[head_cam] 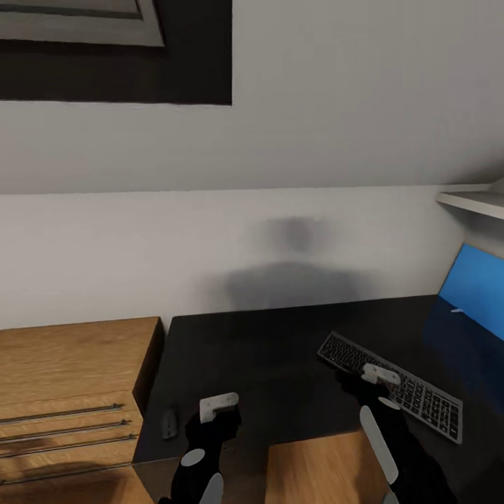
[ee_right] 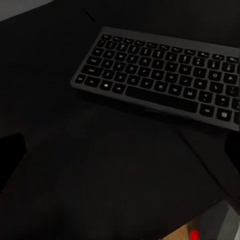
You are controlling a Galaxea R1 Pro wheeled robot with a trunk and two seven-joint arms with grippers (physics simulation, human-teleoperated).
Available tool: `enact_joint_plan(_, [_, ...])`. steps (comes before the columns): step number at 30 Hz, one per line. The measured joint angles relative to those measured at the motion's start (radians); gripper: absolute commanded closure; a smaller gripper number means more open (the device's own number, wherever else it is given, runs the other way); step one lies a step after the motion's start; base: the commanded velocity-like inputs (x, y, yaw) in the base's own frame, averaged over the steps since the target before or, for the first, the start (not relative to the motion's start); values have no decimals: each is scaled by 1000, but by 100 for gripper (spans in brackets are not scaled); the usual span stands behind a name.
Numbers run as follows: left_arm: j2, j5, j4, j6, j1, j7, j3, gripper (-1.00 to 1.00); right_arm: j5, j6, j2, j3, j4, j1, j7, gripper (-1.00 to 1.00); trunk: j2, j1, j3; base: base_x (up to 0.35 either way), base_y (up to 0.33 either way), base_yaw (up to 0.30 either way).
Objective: In the bedroom, organize the workspace by keeping the computer under the desk, ensuring the monitor is on the desk, placing the keyboard on the desk next to the monitor, placing the mouse on the desk next to the keyboard, moving the folder from the swivel chair onto the desk next to the mouse, stacking the notebook on top of the folder with the pen on top of the notebook, and positioning the swivel chair next to the desk.
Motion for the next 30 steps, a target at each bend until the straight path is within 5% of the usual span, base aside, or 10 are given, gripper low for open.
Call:
enact_joint_plan(12, [5, -1, 12, 0, 0, -1, -1, -100, -2, 4, -8, -7, 7, -1, 0, -100, 0, 0, 0, 260, -236, 0])
enact_joint_plan(21, [6, -1, 8, 2, 0, -1, 0, -100, -10, 5, -65, -37, 39, -8, 1, -100, 0, 0, 0, 171, -167, 0])
enact_joint_plan(27, [9, 0, -27, 2, 0, 0, 0, -100, -12, -8, -105, -67, 218, -93, 29, -100, 0, 0, 0, 19, -18, 0])
enact_joint_plan(30, [44, 2, -90, 10, 0, 0, 0, -100, -17, -73, -150, -71, 405, -180, 80, -100, 0, 1, 0, 2, -2, 0])
